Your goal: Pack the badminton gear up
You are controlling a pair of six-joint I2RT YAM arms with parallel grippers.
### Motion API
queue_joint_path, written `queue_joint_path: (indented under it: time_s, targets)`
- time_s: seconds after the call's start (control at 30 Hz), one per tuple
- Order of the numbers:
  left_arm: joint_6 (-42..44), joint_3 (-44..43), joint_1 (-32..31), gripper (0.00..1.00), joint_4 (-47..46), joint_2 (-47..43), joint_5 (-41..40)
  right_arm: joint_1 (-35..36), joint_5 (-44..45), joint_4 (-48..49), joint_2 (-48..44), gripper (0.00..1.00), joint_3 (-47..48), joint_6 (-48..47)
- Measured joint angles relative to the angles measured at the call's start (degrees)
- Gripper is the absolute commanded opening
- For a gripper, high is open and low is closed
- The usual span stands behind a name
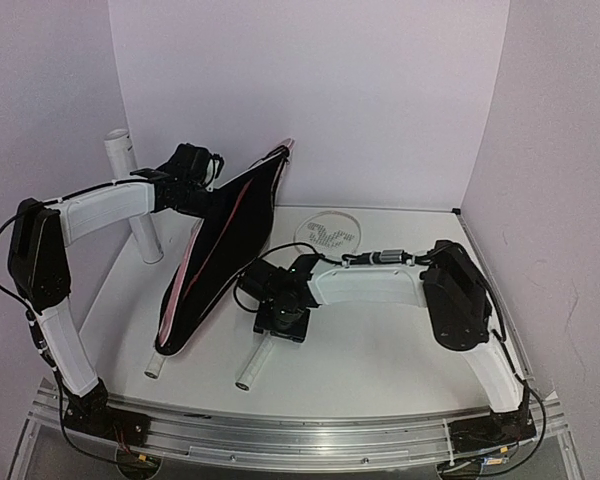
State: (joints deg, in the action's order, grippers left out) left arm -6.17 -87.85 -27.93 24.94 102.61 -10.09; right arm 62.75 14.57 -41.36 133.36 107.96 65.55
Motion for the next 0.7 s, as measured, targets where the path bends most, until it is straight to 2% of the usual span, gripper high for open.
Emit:
queue_joint_path:
  time_s: [0.17,0.3,0.4,0.53,0.7]
  targets:
    - [0.10,0.02,-0.04,0.00,-0.04,0.00,0.93,1.63,5.92,-5.31,5.36,0.56,10.71,0.05]
    - [0.12,0.11,-0.14,0.00,-0.57,0.00,1.43,2.18,8.24,-7.34,7.49,0.53,12.67,0.04]
    - [0.14,0.13,-0.14,0.00,-0.93,0.00,1.51,2.31,10.98,-8.30,7.31,0.48,8.98,0.56]
    - [0.12,0.13,-0.14,0.00,-0.98,0.00,1.60,2.26,13.18,-8.80,2.30,0.40,0.03,1.74]
    - [0.10,0.13,-0.14,0.00,-1.03,0.00,2.36,2.19,14.39,-11.29,-4.69,0.42,-10.93,2.26]
